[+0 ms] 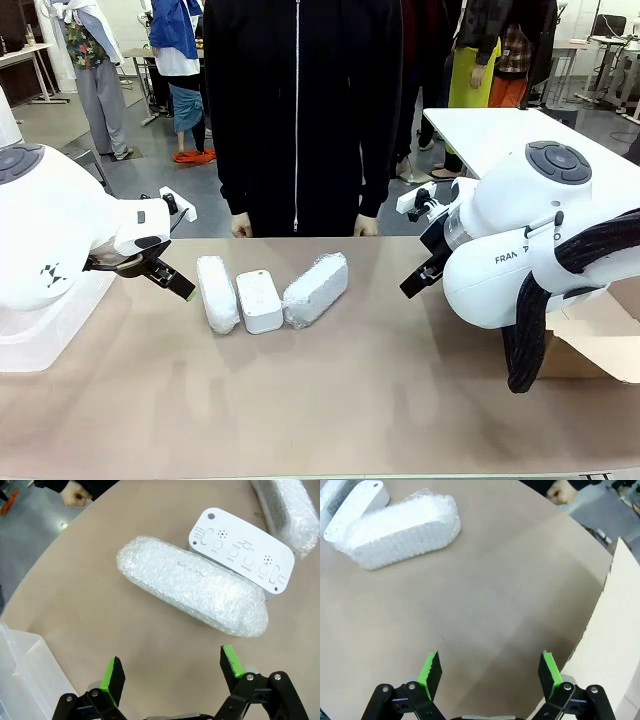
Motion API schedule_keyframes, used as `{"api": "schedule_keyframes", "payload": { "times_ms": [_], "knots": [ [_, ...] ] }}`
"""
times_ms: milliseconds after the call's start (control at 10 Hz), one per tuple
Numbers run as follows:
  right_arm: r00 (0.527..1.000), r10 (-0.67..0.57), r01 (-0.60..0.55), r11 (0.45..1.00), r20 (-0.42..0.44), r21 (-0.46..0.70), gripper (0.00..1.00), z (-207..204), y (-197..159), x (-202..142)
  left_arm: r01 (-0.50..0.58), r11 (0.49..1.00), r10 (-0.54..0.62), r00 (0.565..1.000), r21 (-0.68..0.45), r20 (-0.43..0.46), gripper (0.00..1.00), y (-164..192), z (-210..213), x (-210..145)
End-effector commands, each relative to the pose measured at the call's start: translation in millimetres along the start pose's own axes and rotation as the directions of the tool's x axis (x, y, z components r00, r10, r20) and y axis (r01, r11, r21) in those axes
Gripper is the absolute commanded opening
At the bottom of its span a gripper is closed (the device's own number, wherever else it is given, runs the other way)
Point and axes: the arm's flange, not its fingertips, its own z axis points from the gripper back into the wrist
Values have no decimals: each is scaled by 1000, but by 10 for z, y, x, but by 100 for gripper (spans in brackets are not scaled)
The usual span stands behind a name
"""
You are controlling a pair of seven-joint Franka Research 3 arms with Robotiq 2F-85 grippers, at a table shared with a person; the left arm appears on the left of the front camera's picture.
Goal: Separate and place wrapped and unwrapped clocks.
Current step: Pick up the Digital clock indicated by the person.
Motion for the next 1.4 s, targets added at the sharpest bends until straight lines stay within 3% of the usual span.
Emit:
{"api": "schedule_keyframes", "payload": {
  "times_ms": [0, 500, 700, 1000, 1300],
  "knots": [
    [1000, -1, 1, 1000, 0, 0, 100, 0, -2, -1, -1, 1000, 1, 1000, 0, 0, 100, 4, 0, -1],
    [1000, 0, 0, 1000, 0, 0, 100, 0, 0, 0, 0, 1000, 0, 1000, 0, 0, 100, 0, 0, 0],
    [996, 63, -63, 998, 68, -1, 100, 665, -76, 173, 18, 998, -20, 999, 67, 39, 100, 156, 633, -1],
    [974, 178, -197, 970, 137, 142, 100, 1345, -76, 158, 62, 997, -56, 993, -55, 108, 100, 295, 1219, -273],
    [946, 218, -266, 945, 241, 190, 100, 1645, -77, -103, 121, 983, -87, 970, -137, 229, 100, 430, 1475, -620]
  ]
}}
